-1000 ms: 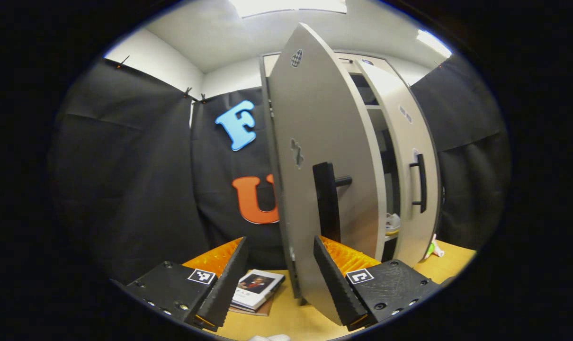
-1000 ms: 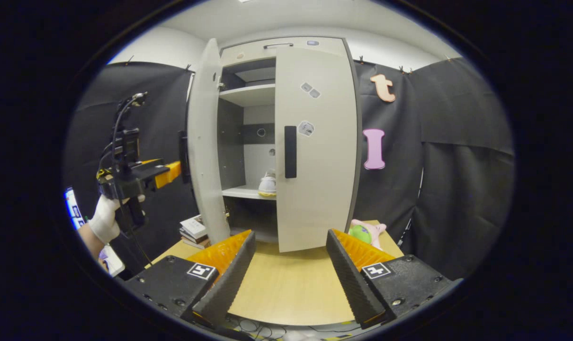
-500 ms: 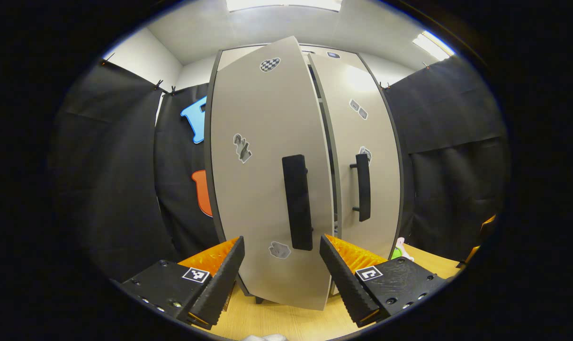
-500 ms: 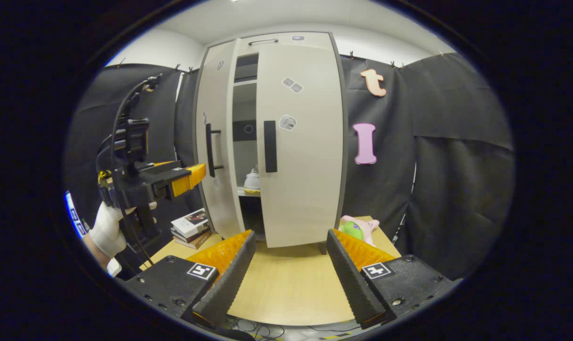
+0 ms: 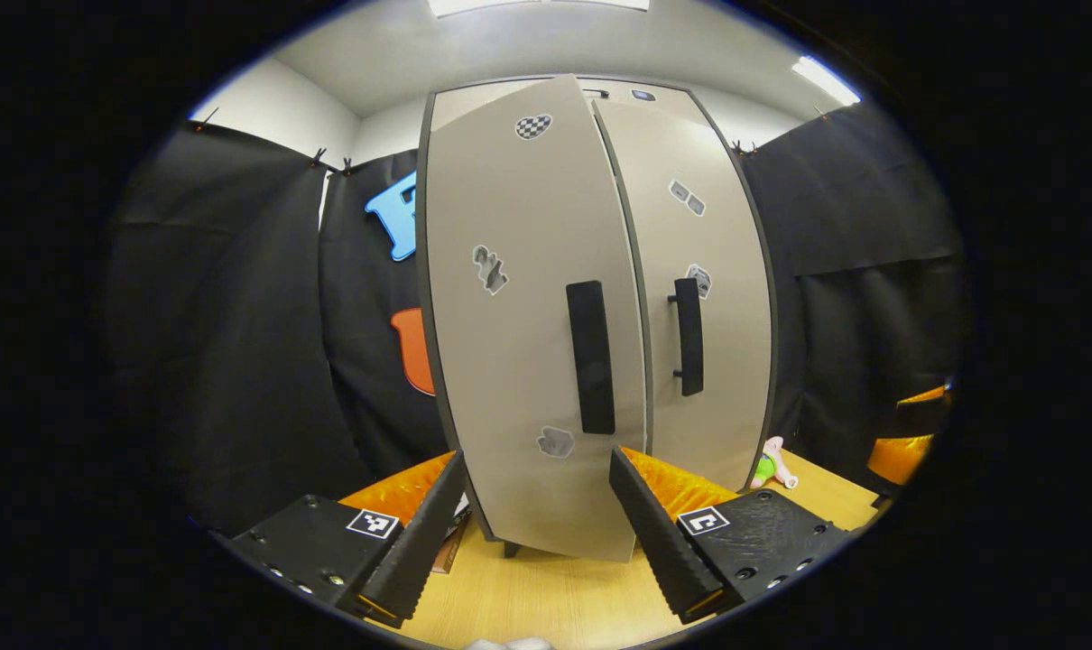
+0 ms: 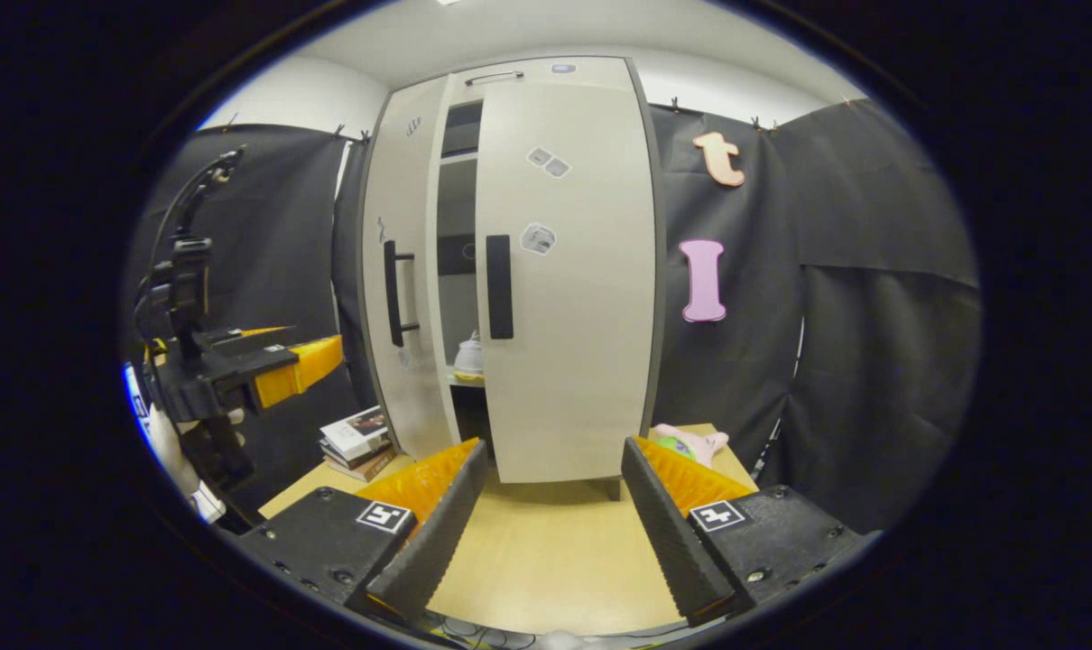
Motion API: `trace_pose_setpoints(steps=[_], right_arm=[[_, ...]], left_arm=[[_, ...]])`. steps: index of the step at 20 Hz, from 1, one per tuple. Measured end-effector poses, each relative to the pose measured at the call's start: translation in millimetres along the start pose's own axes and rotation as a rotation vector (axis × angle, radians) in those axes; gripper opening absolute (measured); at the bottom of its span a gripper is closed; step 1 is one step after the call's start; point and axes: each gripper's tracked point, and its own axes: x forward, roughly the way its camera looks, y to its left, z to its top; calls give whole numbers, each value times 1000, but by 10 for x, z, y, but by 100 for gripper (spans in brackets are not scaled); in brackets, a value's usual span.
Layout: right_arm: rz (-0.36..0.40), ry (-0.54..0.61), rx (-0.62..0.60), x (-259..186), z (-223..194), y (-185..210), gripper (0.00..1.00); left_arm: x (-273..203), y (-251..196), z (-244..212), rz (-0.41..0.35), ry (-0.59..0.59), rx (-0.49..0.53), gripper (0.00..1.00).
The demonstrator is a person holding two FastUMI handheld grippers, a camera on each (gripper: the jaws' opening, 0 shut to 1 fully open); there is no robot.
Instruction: Grab one shoe with the right hand and put it into the shoe cabinet, grab the other shoe with the left hand and put it into the shoe cabinet; then close the right door with the right hand and the left door with the left hand.
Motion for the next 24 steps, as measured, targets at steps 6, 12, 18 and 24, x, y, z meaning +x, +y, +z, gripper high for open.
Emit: trace_pose_setpoints(steps=[6, 12, 18, 24], right_arm=[[9, -44, 5, 130, 179, -114, 98], [32, -62, -16, 163, 221, -90, 97], [33, -63, -4, 161, 226, -148, 97], [17, -82, -6, 117, 274, -196, 95]], left_arm=[[-373, -49, 30, 49, -3, -12, 96], [-534, -146, -3, 65, 10, -27, 96], [-561, -168, -18, 68, 20, -30, 96], [-573, -190, 1, 41, 24, -50, 96]])
